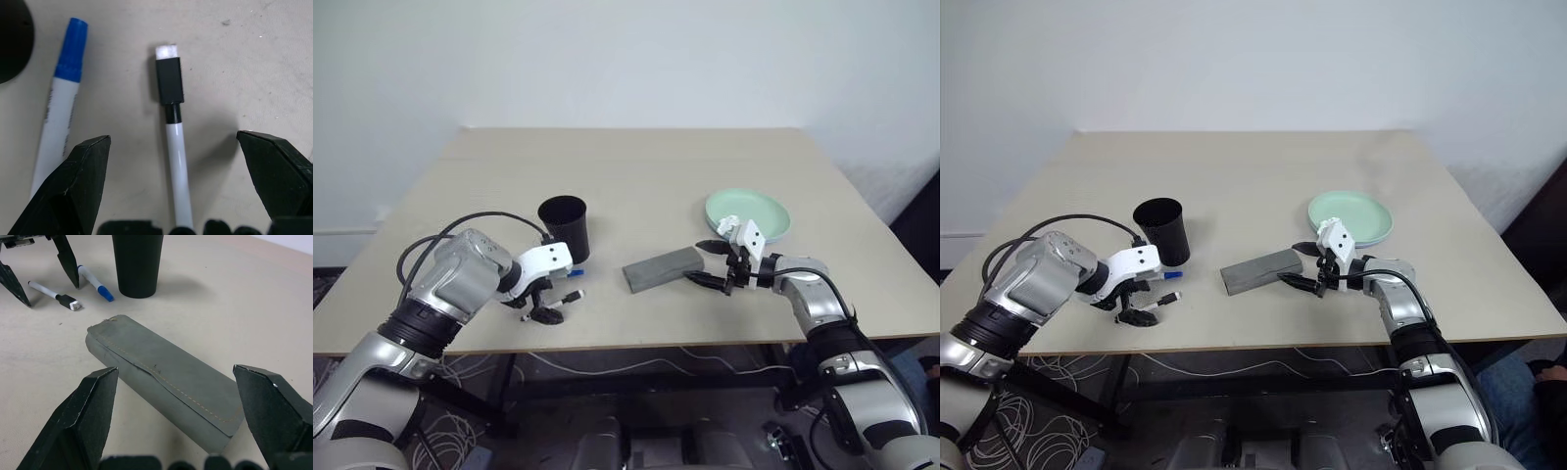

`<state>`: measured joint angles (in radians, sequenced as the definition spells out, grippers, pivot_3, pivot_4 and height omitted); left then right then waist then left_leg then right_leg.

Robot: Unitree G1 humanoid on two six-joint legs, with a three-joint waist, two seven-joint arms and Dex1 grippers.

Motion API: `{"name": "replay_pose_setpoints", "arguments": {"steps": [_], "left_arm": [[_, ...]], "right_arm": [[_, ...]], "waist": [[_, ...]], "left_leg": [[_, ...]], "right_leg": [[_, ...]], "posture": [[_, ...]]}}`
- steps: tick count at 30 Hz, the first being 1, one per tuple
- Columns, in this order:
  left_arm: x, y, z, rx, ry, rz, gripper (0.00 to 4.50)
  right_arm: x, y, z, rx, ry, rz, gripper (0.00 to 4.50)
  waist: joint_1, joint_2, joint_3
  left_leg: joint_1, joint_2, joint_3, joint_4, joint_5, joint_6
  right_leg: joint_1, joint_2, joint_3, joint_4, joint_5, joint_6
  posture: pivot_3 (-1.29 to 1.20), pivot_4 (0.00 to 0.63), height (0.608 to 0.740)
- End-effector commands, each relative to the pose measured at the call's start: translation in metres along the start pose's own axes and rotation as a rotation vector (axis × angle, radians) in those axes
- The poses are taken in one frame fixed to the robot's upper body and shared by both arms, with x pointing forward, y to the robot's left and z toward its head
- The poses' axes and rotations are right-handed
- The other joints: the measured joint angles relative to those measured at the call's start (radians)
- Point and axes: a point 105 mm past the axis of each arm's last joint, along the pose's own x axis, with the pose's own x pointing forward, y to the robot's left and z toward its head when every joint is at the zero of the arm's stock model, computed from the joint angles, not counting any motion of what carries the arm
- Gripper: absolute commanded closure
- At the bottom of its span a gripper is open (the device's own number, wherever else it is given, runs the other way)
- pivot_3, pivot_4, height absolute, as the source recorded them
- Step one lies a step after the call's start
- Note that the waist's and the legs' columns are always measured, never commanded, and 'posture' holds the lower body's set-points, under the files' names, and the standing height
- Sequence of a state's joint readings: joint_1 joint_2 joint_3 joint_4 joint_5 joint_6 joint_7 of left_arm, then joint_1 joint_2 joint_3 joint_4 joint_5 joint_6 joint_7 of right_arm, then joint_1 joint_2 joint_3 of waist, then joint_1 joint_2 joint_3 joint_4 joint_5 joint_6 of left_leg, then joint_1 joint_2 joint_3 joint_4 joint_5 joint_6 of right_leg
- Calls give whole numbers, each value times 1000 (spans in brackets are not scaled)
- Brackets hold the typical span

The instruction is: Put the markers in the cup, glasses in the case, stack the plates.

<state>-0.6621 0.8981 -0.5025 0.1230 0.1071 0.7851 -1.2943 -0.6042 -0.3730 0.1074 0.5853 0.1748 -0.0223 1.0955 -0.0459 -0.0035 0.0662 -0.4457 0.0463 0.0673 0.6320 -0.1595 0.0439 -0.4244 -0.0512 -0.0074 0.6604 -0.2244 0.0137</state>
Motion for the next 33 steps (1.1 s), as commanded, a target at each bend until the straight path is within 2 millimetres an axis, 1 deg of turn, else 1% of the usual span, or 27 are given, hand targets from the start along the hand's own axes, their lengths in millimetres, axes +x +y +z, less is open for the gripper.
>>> {"name": "replay_pose_setpoints", "arguments": {"steps": [1,6,9,14,20,21,24,28,32,33], "left_arm": [[-4,5,3,11,7,19,20],[5,6,-2,-4,27,12,20],[8,6,-5,-7,37,8,610],[7,6,-6,-4,38,10,2187],[6,6,-5,-1,36,19,4269],[6,7,-5,-2,36,20,4469],[4,7,-3,13,22,31,4469],[-4,7,14,80,-68,50,4469],[-27,-8,52,183,-317,16,4469],[-31,-10,57,193,-360,10,4469]], "right_arm": [[0,-4,16,-48,-35,-2,417],[0,-5,15,-48,-35,-9,417],[-1,-5,15,-48,-34,-12,417],[-1,-5,14,-49,-33,-13,417],[1,-6,15,-51,-34,-11,417],[1,-6,16,-51,-34,-11,417],[1,-5,16,-53,-34,-9,417],[0,-5,15,-54,-33,-8,417],[-2,-5,14,-57,-25,-9,417],[-3,-4,13,-57,-24,-9,417]], "waist": [[0,0,0],[0,0,0],[0,2,-2],[0,3,-3],[0,3,-3],[0,3,-3],[0,3,-3],[1,3,-3],[0,3,-3],[0,3,-3]], "left_leg": [[0,0,0,0,0,0],[0,0,0,0,0,0],[1,0,0,0,0,0],[2,2,0,0,0,0],[2,4,1,0,0,0],[2,4,1,0,0,0],[2,4,2,0,0,0],[2,4,2,0,0,0],[0,4,3,1,0,0],[0,5,3,1,0,0]], "right_leg": [[0,0,0,0,0,0],[0,0,0,0,0,0],[1,0,0,0,0,0],[0,-1,-2,1,3,-3],[-1,-1,-5,1,6,-5],[-1,-1,-5,1,6,-5],[-1,-1,-5,1,6,-5],[-1,-2,-5,1,6,-5],[-2,-3,-5,0,6,-5],[-2,-4,-5,0,6,-5]], "posture": [[0,0,738],[0,0,738],[0,0,738],[0,0,738],[0,0,738],[0,0,738],[0,0,738],[0,0,738],[0,0,738],[0,0,738]]}}
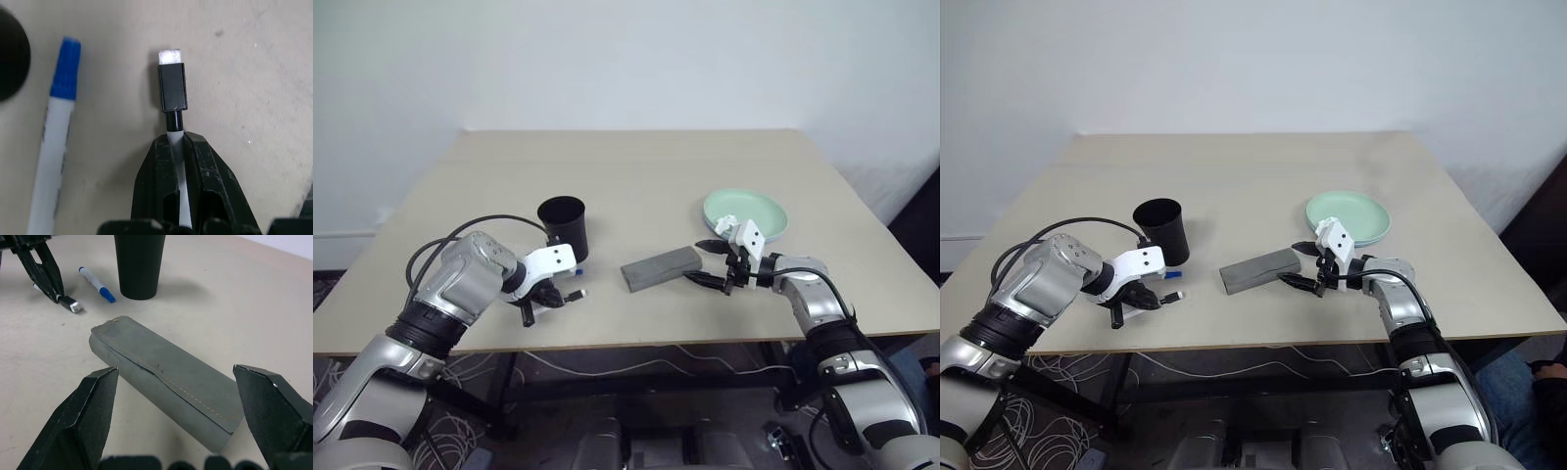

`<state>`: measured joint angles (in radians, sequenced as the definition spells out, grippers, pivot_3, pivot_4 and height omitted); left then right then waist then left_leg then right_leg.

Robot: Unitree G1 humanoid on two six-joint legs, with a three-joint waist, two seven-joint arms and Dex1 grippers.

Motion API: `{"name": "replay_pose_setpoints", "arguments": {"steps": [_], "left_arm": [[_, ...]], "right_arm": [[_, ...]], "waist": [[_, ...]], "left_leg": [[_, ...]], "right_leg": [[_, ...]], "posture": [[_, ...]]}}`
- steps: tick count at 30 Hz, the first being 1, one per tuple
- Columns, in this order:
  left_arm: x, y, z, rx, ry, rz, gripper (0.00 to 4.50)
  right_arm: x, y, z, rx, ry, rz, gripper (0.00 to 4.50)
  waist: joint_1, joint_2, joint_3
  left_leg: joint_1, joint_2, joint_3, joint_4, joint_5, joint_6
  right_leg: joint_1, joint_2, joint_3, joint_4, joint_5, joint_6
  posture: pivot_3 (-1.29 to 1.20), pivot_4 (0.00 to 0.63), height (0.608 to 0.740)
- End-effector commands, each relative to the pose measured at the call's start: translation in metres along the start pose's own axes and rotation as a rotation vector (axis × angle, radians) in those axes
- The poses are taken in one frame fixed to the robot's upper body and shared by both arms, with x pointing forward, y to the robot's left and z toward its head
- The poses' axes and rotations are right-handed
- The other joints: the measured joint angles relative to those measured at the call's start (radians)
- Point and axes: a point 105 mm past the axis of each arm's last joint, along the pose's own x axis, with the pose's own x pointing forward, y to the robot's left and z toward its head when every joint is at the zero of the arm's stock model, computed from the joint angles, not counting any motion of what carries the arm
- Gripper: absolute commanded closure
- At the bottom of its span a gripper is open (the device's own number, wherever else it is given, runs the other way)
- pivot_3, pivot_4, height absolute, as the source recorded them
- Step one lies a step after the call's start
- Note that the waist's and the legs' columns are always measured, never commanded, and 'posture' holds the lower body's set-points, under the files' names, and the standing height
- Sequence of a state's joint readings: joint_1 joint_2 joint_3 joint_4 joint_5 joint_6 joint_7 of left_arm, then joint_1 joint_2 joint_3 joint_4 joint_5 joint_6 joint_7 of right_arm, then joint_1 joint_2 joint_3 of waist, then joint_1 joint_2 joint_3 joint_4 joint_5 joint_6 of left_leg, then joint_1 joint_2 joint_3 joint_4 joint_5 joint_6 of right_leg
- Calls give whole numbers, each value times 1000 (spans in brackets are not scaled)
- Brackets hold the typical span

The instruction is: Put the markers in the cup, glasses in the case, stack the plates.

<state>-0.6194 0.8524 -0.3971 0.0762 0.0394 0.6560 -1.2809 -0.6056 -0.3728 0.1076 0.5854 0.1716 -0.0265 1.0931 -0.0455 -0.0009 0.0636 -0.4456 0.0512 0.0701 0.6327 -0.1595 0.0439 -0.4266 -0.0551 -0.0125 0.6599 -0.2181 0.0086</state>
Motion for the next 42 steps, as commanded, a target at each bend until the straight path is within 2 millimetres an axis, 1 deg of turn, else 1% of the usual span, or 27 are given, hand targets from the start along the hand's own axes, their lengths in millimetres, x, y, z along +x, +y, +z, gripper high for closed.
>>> {"name": "replay_pose_setpoints", "arguments": {"steps": [1,3,7,8,11,14,17,21,24,29,34,39,42], "left_arm": [[-23,-1,37,90,-192,26,4469],[-29,1,47,104,-291,63,4469],[-56,15,77,77,-608,203,4469],[-60,17,82,76,-653,231,4469],[-77,28,98,-3,-818,294,4469],[-89,38,105,-59,-913,338,4469],[-98,54,104,-67,-945,462,4469],[-107,85,91,-139,-951,678,4469],[-110,99,83,-175,-954,763,4469],[-104,107,79,-175,-947,801,4469],[-93,113,82,-182,-949,785,4469],[-84,114,83,-178,-936,755,4469],[-82,114,84,-173,-931,751,3713]], "right_arm": [[-3,-4,13,-51,-23,-8,417],[-5,-4,11,-54,-18,-8,417],[-6,-3,10,-57,-8,-7,417],[-6,-3,10,-58,-7,-7,417],[-5,-2,9,-58,-4,-2,417],[-5,-1,8,-58,-2,3,417],[-4,0,8,-57,-2,5,417],[-3,0,8,-54,-1,7,417],[-2,1,6,-54,5,8,417],[0,3,5,-54,8,12,417],[1,3,5,-53,5,14,417],[0,2,6,-53,3,8,417],[-1,3,5,-52,4,4,417]], "waist": [[0,0,0],[0,0,0],[0,0,0],[-1,0,0],[0,0,0],[0,0,0],[-1,0,0],[-1,0,0],[0,0,0],[0,0,0],[0,0,0],[-1,0,0],[-1,0,0]], "left_leg": [[0,0,0,0,0,0],[0,-1,1,0,0,0],[0,0,2,0,0,0],[0,0,2,1,0,0],[0,0,1,2,0,0],[0,0,1,5,0,1],[0,0,1,7,1,1],[0,0,1,7,1,1],[0,0,1,7,1,1],[0,0,2,7,1,1],[0,0,3,6,1,1],[0,0,3,6,1,1],[0,0,3,5,1,1]], "right_leg": [[0,0,0,0,0,0],[1,0,1,-1,0,0],[1,2,1,-1,0,0],[2,2,1,-1,0,0],[3,3,0,0,0,1],[3,3,-1,0,2,3],[4,3,-1,0,4,6],[3,3,0,0,6,6],[3,3,-1,0,7,5],[3,3,-1,-1,7,5],[3,3,0,-1,7,5],[2,3,0,-1,7,5],[2,3,0,-1,7,5]], "posture": [[0,0,738],[0,0,738],[0,0,738],[0,0,738],[0,0,738],[0,0,738],[0,0,738],[0,0,738],[0,0,738],[0,0,738],[0,0,738],[0,0,738],[0,0,738]]}}
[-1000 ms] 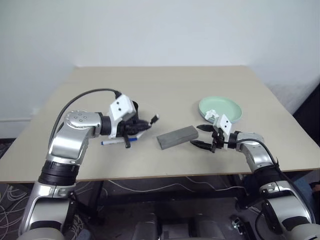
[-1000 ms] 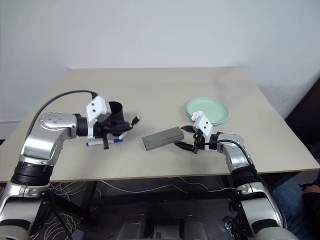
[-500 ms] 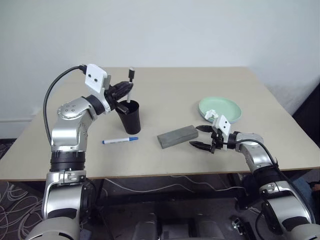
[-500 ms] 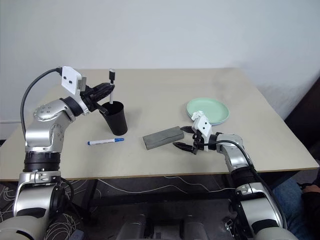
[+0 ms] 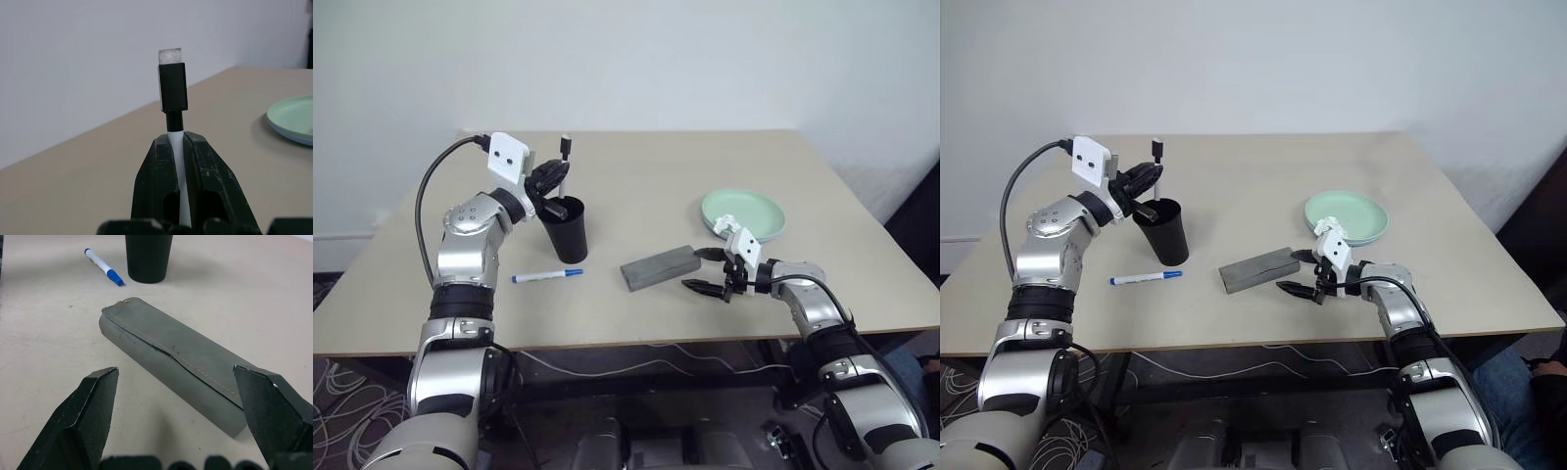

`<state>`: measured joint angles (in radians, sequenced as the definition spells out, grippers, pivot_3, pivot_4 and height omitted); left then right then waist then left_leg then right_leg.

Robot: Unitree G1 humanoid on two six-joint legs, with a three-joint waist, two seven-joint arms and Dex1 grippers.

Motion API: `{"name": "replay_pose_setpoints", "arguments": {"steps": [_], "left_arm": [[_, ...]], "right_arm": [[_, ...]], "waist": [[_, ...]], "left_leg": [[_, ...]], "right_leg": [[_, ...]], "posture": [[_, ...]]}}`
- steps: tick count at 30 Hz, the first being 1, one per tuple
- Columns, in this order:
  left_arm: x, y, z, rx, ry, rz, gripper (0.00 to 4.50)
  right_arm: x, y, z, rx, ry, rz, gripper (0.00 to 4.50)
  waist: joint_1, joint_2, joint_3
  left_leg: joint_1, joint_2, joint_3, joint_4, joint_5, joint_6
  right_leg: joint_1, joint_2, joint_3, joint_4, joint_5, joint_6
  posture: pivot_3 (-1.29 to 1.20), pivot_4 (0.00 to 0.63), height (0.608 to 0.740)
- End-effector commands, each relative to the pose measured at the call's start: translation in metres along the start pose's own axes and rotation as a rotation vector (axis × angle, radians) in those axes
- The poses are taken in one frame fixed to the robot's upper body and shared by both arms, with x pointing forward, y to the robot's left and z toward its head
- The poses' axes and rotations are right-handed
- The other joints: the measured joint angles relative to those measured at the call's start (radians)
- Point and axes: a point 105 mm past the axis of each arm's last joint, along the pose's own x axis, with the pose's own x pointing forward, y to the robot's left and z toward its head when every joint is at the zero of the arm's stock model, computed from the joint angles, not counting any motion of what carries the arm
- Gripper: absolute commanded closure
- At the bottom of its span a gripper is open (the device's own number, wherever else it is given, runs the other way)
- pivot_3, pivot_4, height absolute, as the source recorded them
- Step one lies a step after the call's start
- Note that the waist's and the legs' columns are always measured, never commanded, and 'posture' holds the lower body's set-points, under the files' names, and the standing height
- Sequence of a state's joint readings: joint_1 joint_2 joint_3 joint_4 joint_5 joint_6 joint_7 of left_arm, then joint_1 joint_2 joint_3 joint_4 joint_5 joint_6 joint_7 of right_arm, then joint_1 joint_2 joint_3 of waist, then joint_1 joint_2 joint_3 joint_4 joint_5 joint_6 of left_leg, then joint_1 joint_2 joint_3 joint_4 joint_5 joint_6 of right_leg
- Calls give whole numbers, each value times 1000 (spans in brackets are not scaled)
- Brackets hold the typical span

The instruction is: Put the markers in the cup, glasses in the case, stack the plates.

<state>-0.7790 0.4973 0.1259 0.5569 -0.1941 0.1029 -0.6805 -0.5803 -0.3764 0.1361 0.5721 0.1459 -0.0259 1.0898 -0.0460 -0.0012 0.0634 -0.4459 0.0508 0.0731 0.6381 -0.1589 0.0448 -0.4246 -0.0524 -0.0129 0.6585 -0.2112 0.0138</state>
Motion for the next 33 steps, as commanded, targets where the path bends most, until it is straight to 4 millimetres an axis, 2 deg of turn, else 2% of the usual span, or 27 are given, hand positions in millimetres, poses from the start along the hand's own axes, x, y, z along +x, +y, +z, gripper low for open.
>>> {"name": "replay_pose_setpoints", "arguments": {"steps": [1,5,7,28,29,31,33], "left_arm": [[6,1,24,48,-67,-6,3498],[6,0,24,47,-66,-12,2005],[6,0,24,53,-62,-13,1396],[6,0,24,61,-58,-13,1396],[-11,-6,42,54,-19,-206,1396],[-40,-23,64,34,48,-476,1396],[-49,-29,69,22,84,-544,1396]], "right_arm": [[-3,-5,15,-47,-41,-19,417],[-3,-5,15,-45,-41,-21,417],[-3,-4,15,-46,-42,-20,417],[-3,-4,15,-45,-42,-20,417],[-1,-4,15,-45,-43,-16,417],[1,-4,16,-46,-44,-10,417],[2,-4,16,-45,-45,-8,417]], "waist": [[0,0,0],[0,0,0],[0,0,0],[0,0,0],[0,0,0],[-11,-6,3],[-22,-5,3]], "left_leg": [[0,0,0,0,0,0],[0,0,0,0,0,0],[0,0,0,0,0,0],[0,0,0,-1,0,0],[0,0,0,-1,0,0],[-3,1,0,-2,0,0],[-6,2,1,-3,1,-1]], "right_leg": [[0,0,0,0,0,0],[0,0,0,0,0,0],[0,0,0,0,0,0],[-1,0,0,-1,0,0],[-1,0,0,-1,0,0],[-2,0,0,-1,0,-1],[-7,1,-1,-1,1,-2]], "posture": [[0,0,738],[0,0,738],[0,0,738],[0,0,738],[0,0,738],[0,0,738],[0,0,738]]}}
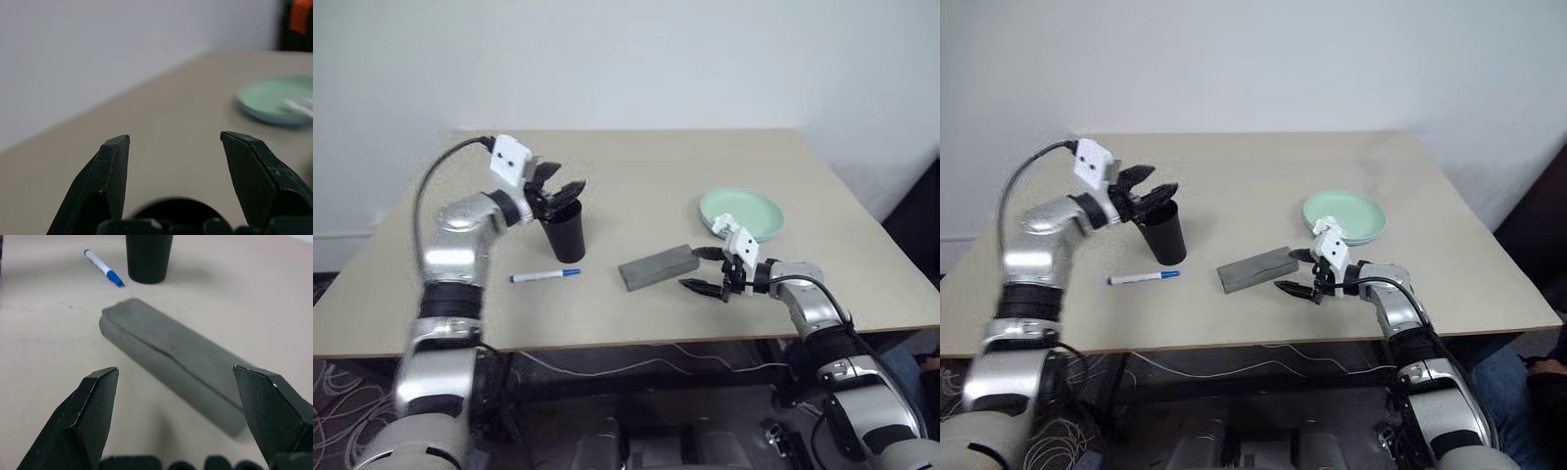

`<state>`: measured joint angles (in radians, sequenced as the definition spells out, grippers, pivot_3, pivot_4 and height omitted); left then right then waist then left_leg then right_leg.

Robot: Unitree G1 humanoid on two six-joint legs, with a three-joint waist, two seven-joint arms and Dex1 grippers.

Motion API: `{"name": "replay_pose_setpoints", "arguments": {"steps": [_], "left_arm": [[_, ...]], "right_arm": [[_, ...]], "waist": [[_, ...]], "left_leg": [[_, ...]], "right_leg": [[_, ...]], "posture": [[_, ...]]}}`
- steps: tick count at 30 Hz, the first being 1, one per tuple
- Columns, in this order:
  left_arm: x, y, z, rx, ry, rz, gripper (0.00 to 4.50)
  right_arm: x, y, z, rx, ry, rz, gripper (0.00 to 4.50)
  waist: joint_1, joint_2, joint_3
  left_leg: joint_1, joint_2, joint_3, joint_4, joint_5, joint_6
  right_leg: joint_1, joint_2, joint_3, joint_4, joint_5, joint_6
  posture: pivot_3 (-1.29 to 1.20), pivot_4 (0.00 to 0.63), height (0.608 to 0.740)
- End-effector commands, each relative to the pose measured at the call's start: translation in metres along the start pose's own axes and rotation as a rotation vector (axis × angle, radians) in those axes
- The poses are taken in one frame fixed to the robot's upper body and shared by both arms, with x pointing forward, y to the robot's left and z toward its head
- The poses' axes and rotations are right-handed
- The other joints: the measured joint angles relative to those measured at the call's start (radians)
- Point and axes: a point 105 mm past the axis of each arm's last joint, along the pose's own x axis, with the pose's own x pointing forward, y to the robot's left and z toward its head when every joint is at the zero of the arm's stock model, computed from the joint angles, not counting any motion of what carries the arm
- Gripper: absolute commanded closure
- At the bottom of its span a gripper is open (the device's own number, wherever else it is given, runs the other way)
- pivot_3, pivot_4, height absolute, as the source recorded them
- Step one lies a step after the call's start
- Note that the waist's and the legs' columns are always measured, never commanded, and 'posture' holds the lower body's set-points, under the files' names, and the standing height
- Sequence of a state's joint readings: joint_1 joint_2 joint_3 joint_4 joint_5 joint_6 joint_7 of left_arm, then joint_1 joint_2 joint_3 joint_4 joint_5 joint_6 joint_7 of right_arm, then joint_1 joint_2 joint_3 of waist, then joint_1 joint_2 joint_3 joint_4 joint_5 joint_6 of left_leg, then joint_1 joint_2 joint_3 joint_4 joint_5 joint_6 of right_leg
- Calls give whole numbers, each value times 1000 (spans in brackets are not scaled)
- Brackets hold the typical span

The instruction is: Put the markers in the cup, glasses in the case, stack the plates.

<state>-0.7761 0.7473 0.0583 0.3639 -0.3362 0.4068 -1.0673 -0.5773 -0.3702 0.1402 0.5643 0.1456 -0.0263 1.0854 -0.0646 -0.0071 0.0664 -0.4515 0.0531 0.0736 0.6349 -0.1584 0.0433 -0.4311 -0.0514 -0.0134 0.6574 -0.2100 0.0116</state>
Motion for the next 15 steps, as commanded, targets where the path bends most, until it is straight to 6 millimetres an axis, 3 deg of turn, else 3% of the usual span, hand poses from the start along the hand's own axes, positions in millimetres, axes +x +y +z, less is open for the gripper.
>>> {"name": "replay_pose_setpoints", "arguments": {"steps": [1,15], "left_arm": [[-8,-24,37,40,-37,-180,1396],[0,-31,28,35,25,-186,1396]], "right_arm": [[0,-5,15,-42,-41,-12,417],[-2,-4,15,-40,-41,-10,417]], "waist": [[-4,2,-1],[12,5,-3]], "left_leg": [[1,-1,0,-2,0,0],[6,-2,0,-4,0,0]], "right_leg": [[1,-1,0,-1,0,0],[3,-3,-1,-2,0,1]], "posture": [[0,0,738],[0,0,738]]}}
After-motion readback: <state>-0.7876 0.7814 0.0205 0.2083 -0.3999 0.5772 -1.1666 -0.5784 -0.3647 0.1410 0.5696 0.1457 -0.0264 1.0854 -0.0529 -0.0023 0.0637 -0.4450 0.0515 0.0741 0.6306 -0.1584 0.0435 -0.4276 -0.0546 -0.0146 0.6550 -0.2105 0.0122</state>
